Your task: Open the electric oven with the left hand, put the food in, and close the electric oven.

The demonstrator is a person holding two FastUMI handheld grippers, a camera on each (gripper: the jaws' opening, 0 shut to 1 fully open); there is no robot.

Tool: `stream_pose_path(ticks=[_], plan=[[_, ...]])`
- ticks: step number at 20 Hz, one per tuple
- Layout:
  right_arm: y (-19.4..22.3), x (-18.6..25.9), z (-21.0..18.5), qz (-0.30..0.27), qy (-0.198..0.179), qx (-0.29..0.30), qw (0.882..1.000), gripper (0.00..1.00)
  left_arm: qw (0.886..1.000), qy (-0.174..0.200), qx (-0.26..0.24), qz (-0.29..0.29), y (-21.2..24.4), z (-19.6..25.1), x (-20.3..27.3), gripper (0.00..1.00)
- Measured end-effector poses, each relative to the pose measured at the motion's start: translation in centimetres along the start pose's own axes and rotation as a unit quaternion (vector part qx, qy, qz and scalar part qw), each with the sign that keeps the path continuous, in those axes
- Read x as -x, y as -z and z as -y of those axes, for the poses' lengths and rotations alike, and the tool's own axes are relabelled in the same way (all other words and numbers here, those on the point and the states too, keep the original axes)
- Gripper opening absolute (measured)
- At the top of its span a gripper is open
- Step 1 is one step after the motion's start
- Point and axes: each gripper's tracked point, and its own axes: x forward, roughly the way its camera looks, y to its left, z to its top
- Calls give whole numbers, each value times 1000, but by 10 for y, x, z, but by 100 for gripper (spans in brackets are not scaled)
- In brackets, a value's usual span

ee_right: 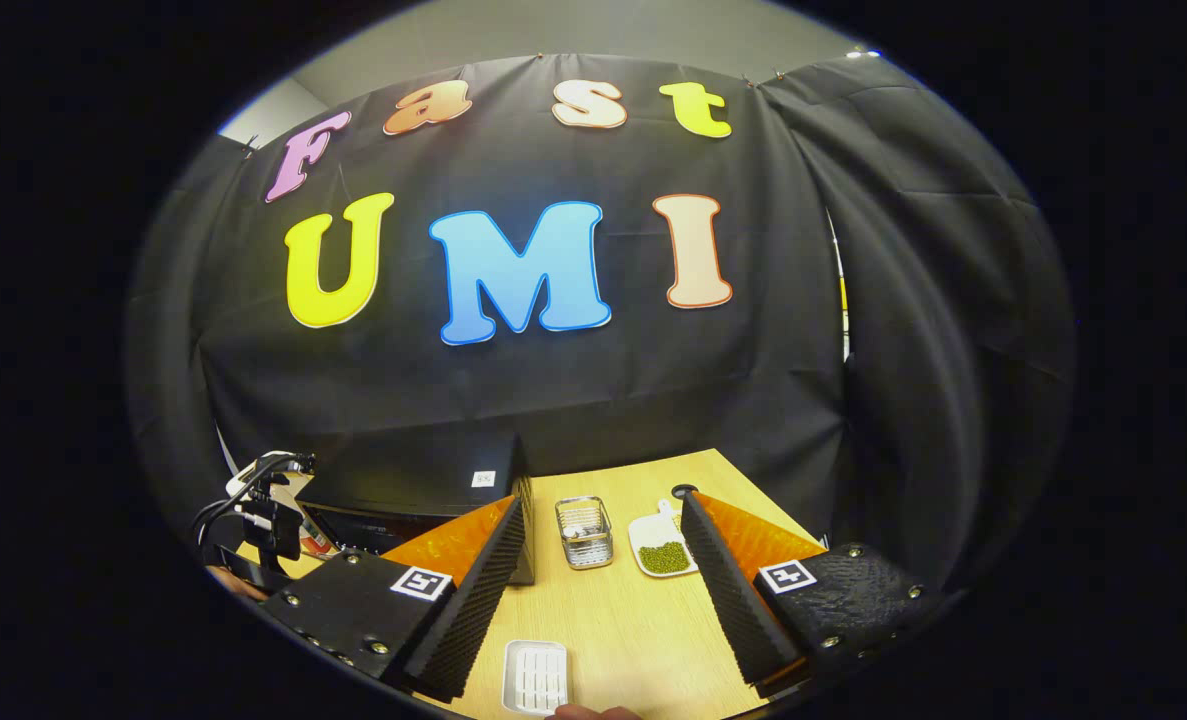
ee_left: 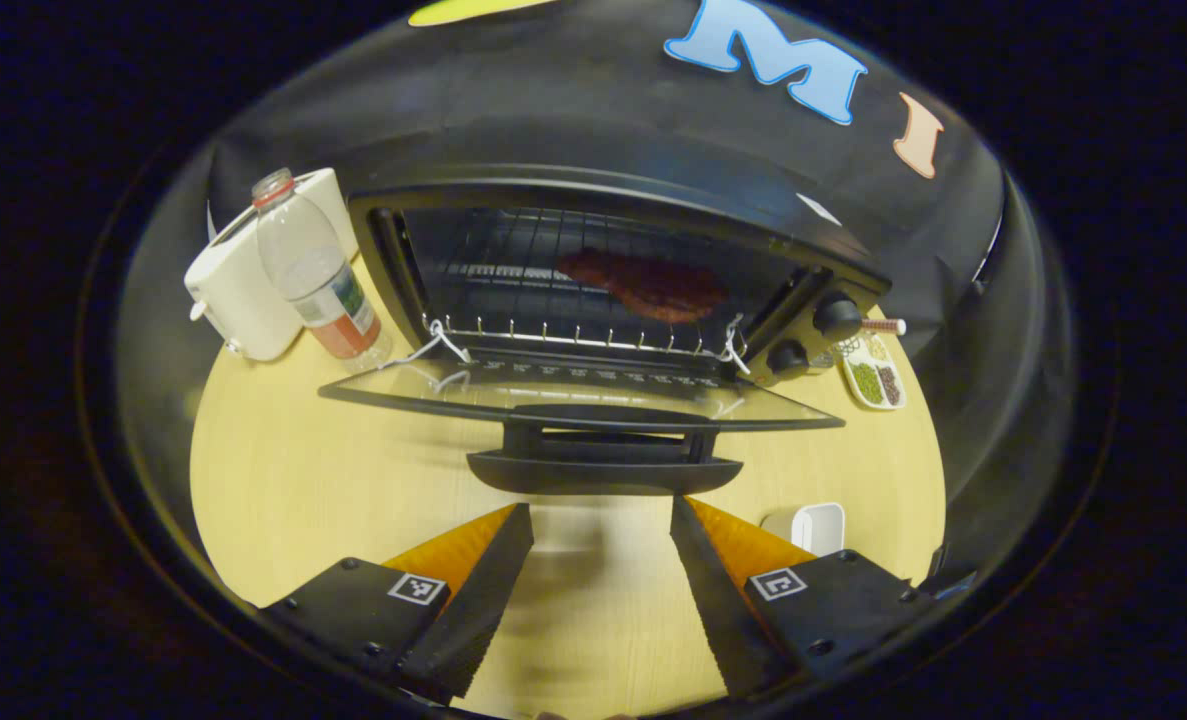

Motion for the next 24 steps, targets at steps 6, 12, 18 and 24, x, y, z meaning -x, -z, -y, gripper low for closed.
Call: stream_pose_path(ticks=[6,12,18,24], plan=[[1,2,7,-5,1,-2,1000,96,999,1,-5,53,-36,6,15,96],[-8,5,13,8,-5,14,1000,96,986,-11,-45,161,-78,13,62,97],[-72,19,5,67,-40,35,996,96,923,25,-36,382,-142,57,229,94],[-119,41,-15,103,-102,29,989,96,863,-13,-57,502,-150,89,367,95]])
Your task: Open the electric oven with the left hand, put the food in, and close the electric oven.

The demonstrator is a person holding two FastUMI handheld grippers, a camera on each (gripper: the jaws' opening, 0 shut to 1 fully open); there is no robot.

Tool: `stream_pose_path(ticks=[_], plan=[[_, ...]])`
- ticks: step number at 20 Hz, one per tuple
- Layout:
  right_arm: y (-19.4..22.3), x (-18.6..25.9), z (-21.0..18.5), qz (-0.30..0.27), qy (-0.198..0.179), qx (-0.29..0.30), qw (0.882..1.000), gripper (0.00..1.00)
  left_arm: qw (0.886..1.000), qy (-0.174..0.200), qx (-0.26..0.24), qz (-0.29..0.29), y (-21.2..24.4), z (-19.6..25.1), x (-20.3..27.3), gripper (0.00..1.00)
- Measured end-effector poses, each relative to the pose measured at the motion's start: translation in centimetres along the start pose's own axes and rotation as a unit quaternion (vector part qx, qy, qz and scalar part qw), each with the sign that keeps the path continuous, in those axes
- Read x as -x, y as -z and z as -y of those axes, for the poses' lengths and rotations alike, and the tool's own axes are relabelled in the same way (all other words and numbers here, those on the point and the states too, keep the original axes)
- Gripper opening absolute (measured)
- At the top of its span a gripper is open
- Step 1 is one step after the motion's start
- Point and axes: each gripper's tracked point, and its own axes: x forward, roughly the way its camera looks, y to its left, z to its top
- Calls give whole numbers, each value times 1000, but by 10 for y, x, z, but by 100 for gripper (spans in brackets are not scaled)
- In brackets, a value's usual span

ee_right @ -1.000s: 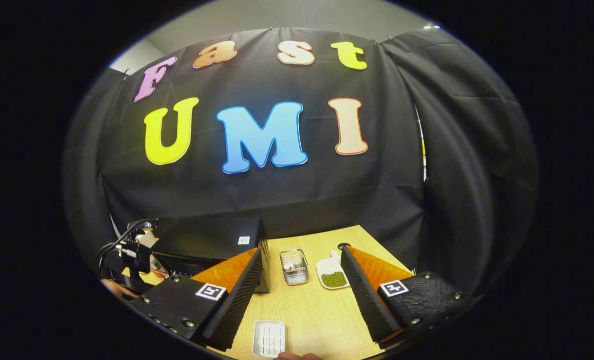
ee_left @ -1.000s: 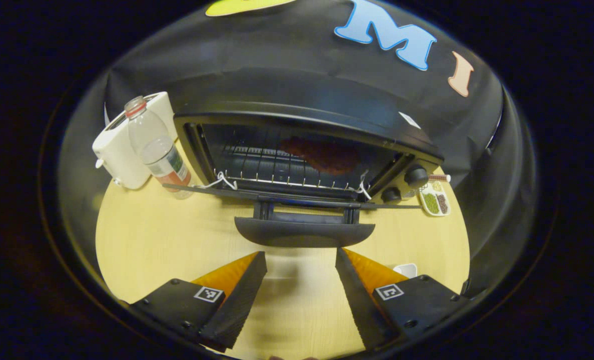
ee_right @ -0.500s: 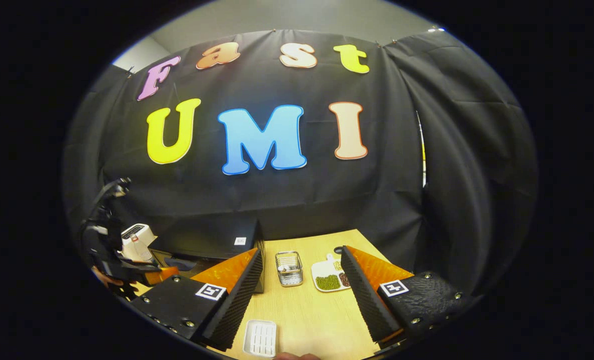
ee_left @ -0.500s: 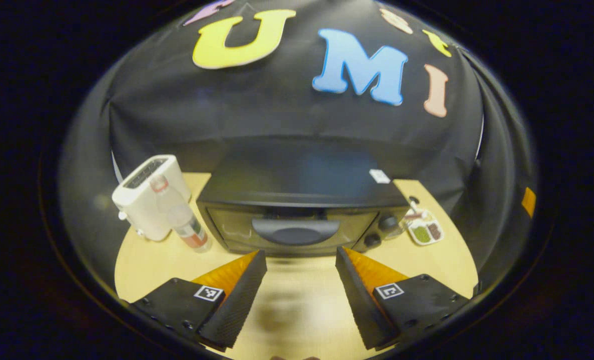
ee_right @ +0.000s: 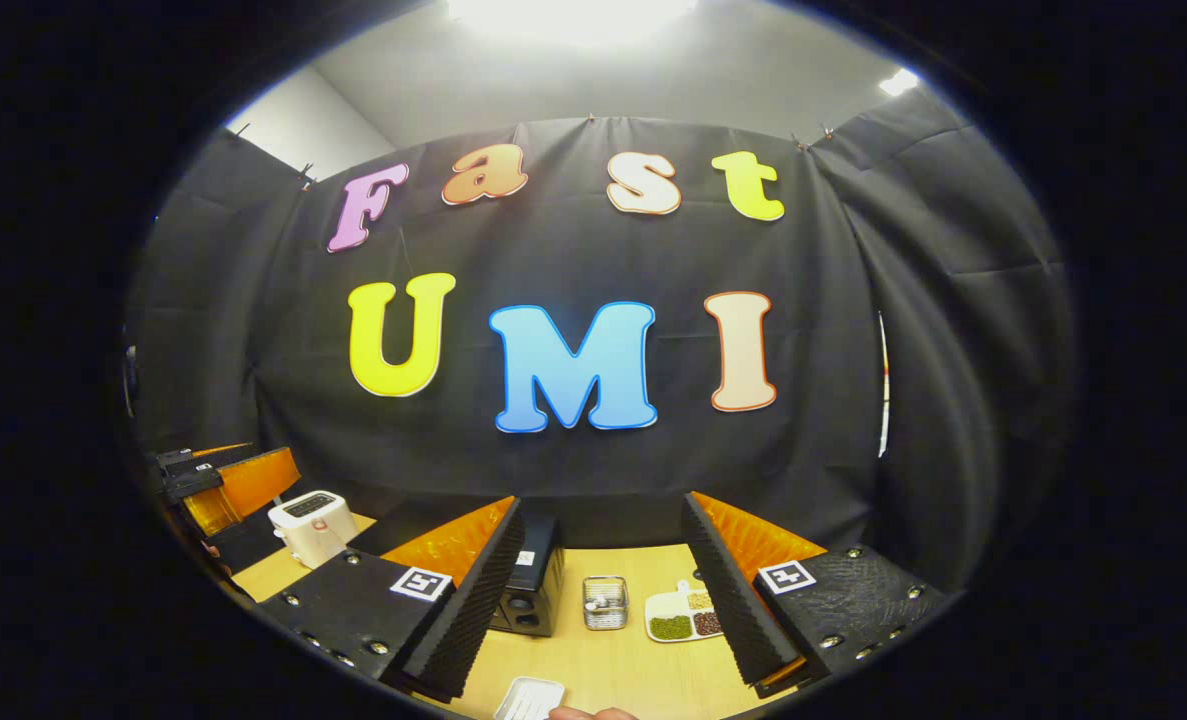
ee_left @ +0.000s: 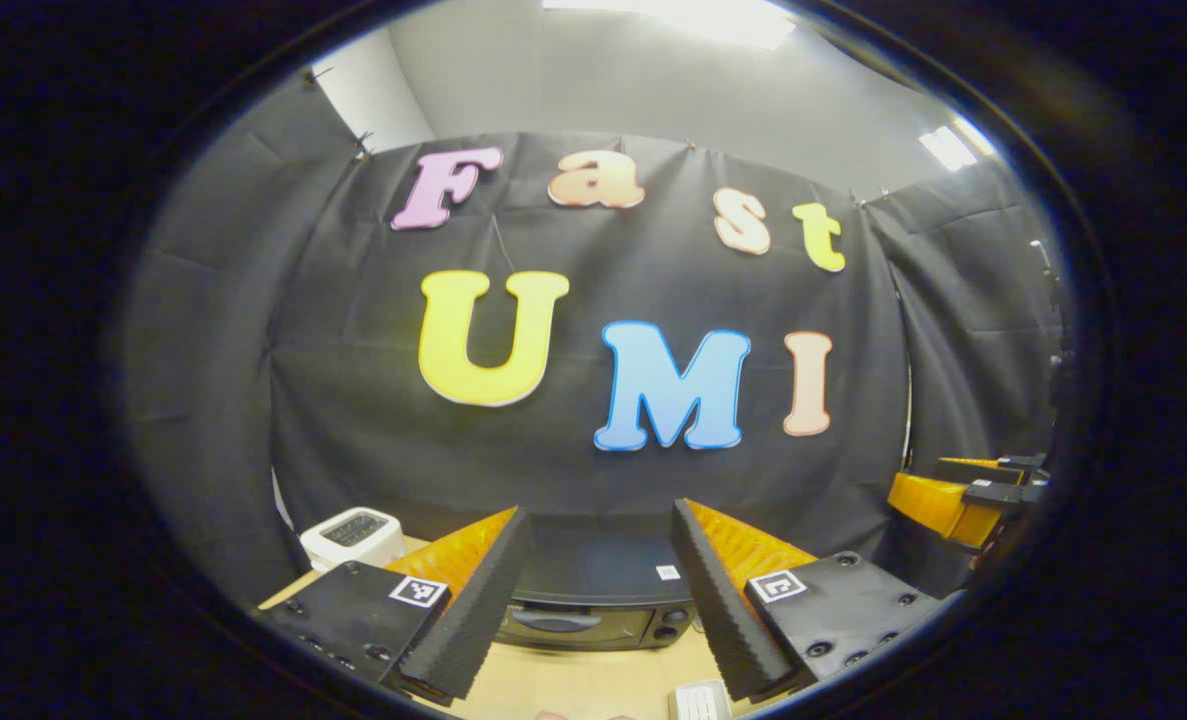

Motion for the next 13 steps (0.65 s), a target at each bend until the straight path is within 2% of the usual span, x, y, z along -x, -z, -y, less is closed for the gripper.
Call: stream_pose_path(ticks=[2,3,4,6,9,13], plan=[[-2,0,3,3,-11,-3,1000,96,1000,-13,-8,13,-11,2,17,94],[0,-1,5,3,-15,-4,1000,100,1000,-21,-12,15,-14,2,27,94],[0,0,5,6,-23,-8,1000,96,999,-29,-18,13,-14,2,34,96],[-5,2,7,18,-25,-5,1000,96,999,-36,-20,11,-16,8,45,97],[-6,7,7,27,-17,10,999,96,999,-33,-15,6,-11,9,45,97],[-6,14,-6,22,-12,5,1000,96,1000,-5,-6,9,-11,13,46,97]])
